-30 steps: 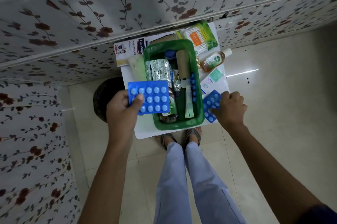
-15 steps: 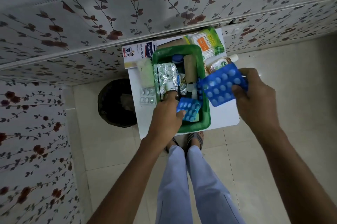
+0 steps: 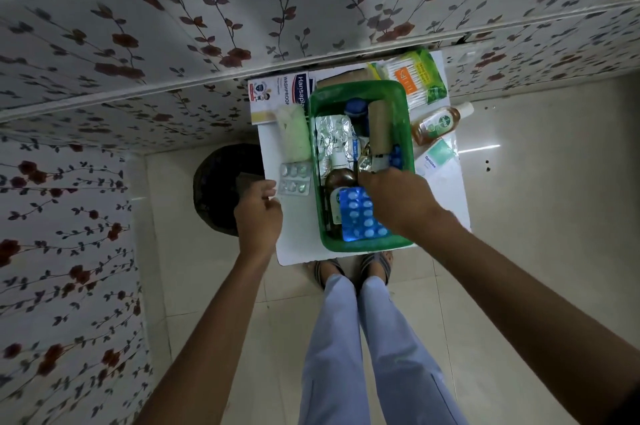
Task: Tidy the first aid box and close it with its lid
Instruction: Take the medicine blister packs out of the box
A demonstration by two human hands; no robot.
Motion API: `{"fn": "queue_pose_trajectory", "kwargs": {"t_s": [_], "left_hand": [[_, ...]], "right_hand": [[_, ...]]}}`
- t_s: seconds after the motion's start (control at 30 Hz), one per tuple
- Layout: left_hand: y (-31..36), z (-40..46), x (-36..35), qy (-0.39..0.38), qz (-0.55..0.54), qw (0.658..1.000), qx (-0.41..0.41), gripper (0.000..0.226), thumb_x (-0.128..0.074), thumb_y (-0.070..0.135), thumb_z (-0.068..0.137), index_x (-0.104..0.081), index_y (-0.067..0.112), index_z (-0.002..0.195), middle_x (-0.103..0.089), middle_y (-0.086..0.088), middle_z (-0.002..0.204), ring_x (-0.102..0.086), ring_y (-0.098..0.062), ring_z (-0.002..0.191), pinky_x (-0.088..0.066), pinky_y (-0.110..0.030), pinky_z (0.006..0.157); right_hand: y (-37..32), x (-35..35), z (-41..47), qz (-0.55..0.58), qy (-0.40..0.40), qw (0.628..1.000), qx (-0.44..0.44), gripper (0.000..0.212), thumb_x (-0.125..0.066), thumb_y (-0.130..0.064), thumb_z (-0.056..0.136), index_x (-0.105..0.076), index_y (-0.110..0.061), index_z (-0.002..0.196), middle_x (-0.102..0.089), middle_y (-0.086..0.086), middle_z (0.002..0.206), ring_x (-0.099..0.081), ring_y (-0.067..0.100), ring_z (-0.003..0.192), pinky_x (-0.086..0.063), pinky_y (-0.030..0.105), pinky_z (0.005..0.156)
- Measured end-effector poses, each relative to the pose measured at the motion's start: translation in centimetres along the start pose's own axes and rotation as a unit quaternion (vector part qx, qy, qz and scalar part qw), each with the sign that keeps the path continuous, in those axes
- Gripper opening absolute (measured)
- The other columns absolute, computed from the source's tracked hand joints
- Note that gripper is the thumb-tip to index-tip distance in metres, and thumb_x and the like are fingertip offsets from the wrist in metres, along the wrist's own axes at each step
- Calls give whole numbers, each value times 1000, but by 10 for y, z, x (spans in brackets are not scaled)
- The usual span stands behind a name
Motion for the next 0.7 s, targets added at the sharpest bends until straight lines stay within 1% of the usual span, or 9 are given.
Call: {"fn": "queue_pose_trajectory", "kwargs": {"t_s": [0.07, 0.1, 0.2, 0.3, 0.37, 0.43, 0.57, 0.63, 0.7], "left_hand": [[-3, 6, -6, -15, 31, 999, -9, 30, -54, -1, 84, -58, 4, 113, -62, -16, 114, -60, -25, 97, -43, -26, 83], [-1, 9, -8, -18, 44, 999, -20, 31, -56, 2, 84, -56, 4, 115, -59, -17, 117, -58, -23, 93, -41, -25, 81], [8, 21, -17, -12, 61, 997, -51, 41, -62, 9, 82, -51, 6, 121, -49, -19, 123, -55, -31, 102, -45, -35, 90], [16, 33, -27, -20, 129, 989, -74, 56, -69, 14, 77, -45, 6, 126, -42, -21, 130, -45, -37, 116, -41, -43, 98], [19, 39, -32, -28, 188, 979, -77, 63, -74, 19, 73, -43, 3, 126, -45, -22, 128, -42, -40, 116, -40, -45, 94], [21, 44, -35, -34, 198, 977, -66, 62, -77, 20, 69, -46, 1, 118, -51, -23, 121, -45, -40, 111, -43, -46, 90], [19, 47, -26, -61, 167, 984, -21, 30, -70, 14, 76, -63, 0, 101, -64, -21, 107, -59, -35, 99, -45, -33, 77], [25, 42, -10, -63, 133, 989, -15, 13, -63, 15, 82, -67, 2, 79, -69, -17, 85, -62, -29, 82, -40, -28, 66], [37, 32, 15, -22, 110, 993, -27, 23, -61, 15, 83, -60, 9, 62, -59, -6, 61, -53, -21, 67, -33, -24, 54]], "right_hand": [[-5, -11, -4, -76, 37, 996, -19, 33, -53, -4, 80, -54, -6, 113, -61, 14, 110, -56, 33, 103, -46, 37, 82], [-6, -17, -5, -100, 77, 992, -25, 37, -57, -5, 75, -55, -5, 111, -61, 15, 105, -57, 33, 98, -46, 37, 80], [-3, -31, -4, -101, 155, 982, -30, 60, -64, -2, 56, -58, -5, 115, -64, 16, 89, -60, 34, 77, -48, 35, 63], [-5, -33, -5, -92, 141, 985, 26, 61, -74, -8, 54, -61, -9, 114, -68, 10, 94, -64, 32, 82, -49, 35, 67], [-7, -33, -5, -94, 102, 990, 38, 54, -66, -12, 69, -55, -8, 122, -63, 10, 110, -61, 31, 97, -46, 35, 80], [-8, -31, -2, -68, 100, 992, 38, 46, -57, -9, 76, -54, -8, 121, -61, 11, 116, -56, 33, 105, -43, 37, 84], [-6, -3, 9, 23, 158, 987, 24, 30, -64, -5, 72, -64, -6, 102, -69, 16, 95, -61, 38, 88, -50, 40, 70], [-3, 13, 13, 114, 185, 976, 30, 29, -59, -7, 80, -63, -7, 108, -68, 17, 101, -60, 38, 93, -51, 42, 73], [-1, 27, 14, 211, 206, 955, 34, 30, -57, -10, 84, -62, -9, 113, -69, 15, 108, -62, 36, 98, -53, 42, 80]]}}
Point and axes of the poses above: each hand's wrist, its own z-axis towards the middle knuckle, its own x-axis out of the back of the hand, y = z × x, the point moved 3 cm from there along z, towards the middle knuckle
